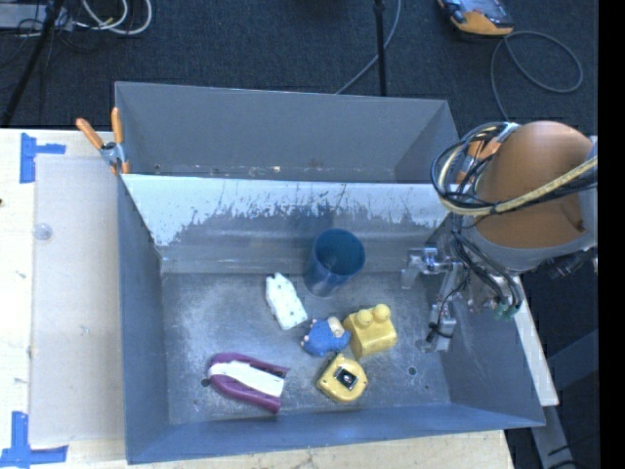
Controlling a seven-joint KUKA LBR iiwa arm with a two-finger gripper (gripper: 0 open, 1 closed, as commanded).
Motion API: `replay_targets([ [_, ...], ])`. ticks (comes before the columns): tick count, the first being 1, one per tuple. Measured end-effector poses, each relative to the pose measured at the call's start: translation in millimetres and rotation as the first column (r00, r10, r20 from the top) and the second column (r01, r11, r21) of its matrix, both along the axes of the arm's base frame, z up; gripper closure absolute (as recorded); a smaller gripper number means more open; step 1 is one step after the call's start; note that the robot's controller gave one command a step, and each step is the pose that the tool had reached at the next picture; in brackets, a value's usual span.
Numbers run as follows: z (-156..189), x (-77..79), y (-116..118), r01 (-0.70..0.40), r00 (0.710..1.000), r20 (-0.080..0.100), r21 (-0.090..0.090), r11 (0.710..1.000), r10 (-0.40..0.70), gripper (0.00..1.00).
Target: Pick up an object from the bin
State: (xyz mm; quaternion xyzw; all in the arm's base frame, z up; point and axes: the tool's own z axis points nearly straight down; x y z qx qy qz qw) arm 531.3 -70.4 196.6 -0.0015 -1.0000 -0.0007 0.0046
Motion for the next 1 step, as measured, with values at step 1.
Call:
replay_targets([
  [1, 4.3, 1.6, 0.2, -0.002, 1.000, 0.008, -0.001, 1.000, 0.002, 0.00],
])
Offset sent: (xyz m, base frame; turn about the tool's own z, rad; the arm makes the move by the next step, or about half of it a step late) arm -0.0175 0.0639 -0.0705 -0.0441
